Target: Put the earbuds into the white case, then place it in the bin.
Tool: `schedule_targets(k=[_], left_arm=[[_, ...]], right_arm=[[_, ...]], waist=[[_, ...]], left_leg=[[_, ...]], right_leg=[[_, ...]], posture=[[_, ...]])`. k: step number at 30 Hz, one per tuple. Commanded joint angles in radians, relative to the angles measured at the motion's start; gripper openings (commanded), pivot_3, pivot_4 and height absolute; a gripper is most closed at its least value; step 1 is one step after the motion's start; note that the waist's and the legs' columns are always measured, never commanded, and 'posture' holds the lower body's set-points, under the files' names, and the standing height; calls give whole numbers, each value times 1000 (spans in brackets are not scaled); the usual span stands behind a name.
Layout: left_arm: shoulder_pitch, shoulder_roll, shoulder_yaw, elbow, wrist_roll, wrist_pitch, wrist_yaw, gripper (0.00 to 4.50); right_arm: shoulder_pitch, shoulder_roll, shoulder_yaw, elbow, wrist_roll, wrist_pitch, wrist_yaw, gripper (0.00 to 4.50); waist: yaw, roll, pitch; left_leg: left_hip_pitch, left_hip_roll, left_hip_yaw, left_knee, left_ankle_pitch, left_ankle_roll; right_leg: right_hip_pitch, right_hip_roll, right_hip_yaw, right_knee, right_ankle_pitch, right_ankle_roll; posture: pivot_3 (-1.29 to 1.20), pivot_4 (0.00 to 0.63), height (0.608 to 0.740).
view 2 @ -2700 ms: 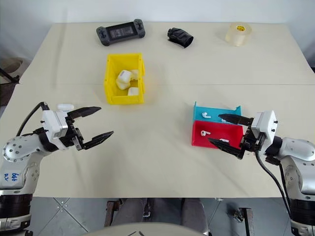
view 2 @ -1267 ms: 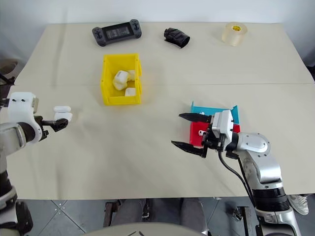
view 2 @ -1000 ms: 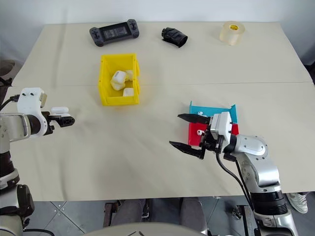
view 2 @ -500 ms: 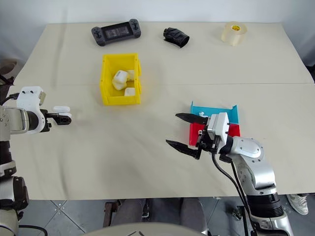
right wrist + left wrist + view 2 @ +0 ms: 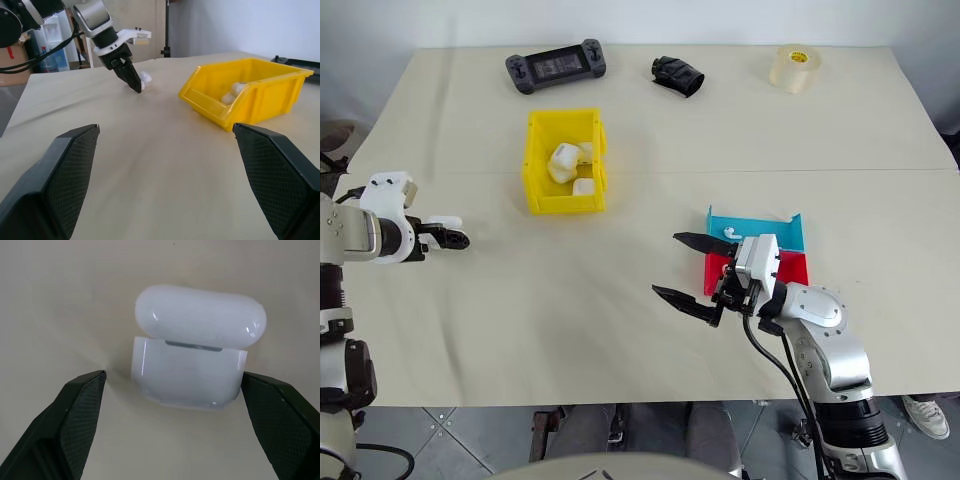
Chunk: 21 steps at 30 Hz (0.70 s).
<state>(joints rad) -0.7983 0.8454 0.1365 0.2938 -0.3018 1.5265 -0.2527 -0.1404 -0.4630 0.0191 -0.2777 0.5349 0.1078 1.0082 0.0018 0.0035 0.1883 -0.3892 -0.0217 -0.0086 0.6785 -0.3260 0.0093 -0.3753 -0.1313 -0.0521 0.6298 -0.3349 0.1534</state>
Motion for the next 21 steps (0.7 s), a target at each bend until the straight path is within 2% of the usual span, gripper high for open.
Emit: schedule_targets(k=[1, 8, 11, 14, 19, 21], left_arm=[[-30, 16, -30, 32, 27, -36, -20, 4486], [-35, -3, -46, 60, 45, -55, -39, 4486], [-29, -6, -43, 56, 50, -47, -43, 3876], [-16, -2, -39, 39, 48, -33, -52, 2903], [13, 15, -17, -5, 37, 7, -66, 2799], [62, 52, -31, -59, 29, -37, -101, 2799]], right_arm=[[9, 5, -5, -52, 4, -22, -9, 4500], [14, 3, -7, -59, 3, -26, -20, 4500], [16, 3, -6, -61, 2, -27, -24, 4500], [15, 2, -8, -59, 1, -28, -25, 4500], [8, 2, -12, -50, -1, -30, -25, 4500], [5, 2, -12, -46, -3, -33, -25, 4500]], waist=[[1, 0, 0], [1, 0, 0], [1, 0, 0], [-2, 0, 0], [-3, 0, 0], [-5, 0, 0]], left_leg=[[0, 0, 0, 0, 0, 0], [0, 0, 0, 1, 0, 0], [0, 0, 0, 1, 0, 0], [1, 0, 0, 1, 0, 0], [1, 0, 0, 1, 0, 0], [1, 0, 0, 1, 0, 0]], right_leg=[[0, 0, 0, 0, 0, 0], [0, 0, 0, 1, 0, 0], [0, 0, 0, 2, 0, 0], [0, 0, 0, 2, 0, 0], [0, 0, 0, 2, 0, 0], [0, 0, 0, 2, 0, 0]], posture=[[0, 150, 740], [0, 150, 740], [0, 150, 740], [0, 150, 740], [0, 150, 740], [0, 150, 740]])
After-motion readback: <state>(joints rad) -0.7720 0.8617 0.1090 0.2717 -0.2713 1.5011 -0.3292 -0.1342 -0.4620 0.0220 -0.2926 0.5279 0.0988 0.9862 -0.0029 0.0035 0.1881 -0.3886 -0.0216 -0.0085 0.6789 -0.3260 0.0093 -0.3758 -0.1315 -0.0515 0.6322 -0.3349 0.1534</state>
